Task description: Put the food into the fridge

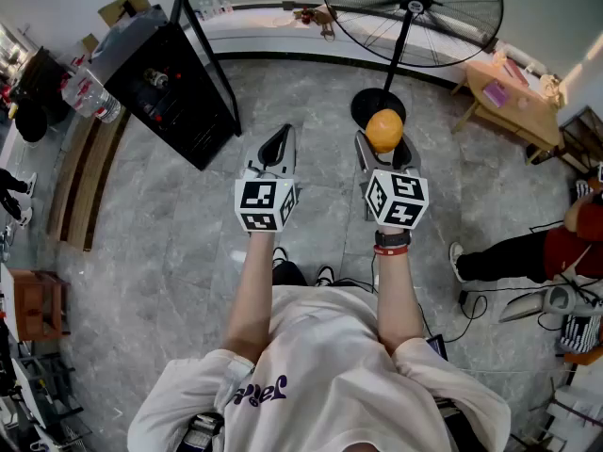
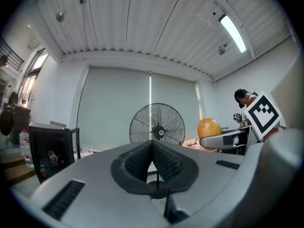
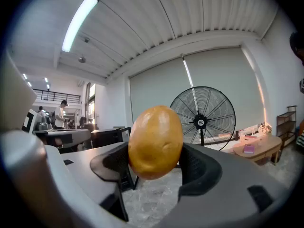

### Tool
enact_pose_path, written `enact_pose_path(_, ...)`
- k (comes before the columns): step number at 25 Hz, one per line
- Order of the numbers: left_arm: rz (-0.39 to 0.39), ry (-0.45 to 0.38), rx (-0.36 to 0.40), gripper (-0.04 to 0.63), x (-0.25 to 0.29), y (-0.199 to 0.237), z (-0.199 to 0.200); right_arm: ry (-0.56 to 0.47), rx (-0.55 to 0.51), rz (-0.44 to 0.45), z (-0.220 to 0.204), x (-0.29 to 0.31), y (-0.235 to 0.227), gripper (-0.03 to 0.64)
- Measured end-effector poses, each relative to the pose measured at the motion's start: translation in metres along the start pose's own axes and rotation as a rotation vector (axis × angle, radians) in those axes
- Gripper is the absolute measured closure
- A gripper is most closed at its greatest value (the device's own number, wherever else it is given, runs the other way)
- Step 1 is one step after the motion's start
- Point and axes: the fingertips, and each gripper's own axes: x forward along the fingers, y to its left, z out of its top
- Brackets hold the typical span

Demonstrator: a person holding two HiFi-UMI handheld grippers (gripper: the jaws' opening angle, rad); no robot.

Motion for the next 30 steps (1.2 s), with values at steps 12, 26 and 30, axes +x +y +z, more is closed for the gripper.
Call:
enact_pose_path(12, 0.031, 0.022, -0.036, 0.578, 0.024, 0.047, -0.005, 0.006, 0.003, 0.063, 0.009, 0.057, 0.028, 0.279)
enact_pose_path(26, 0.095, -0.007, -0.081, 0.578, 0.098, 0.163, 0.003, 0.038, -0.029, 0.180, 0.030, 0.192, 0.085, 0.279)
enact_pose_path(30, 0.139, -0.001, -0.091, 0.578, 0.104, 0.207, 0.000, 0.062, -0.034, 0.240, 0.027, 0.231, 0.120, 0.279)
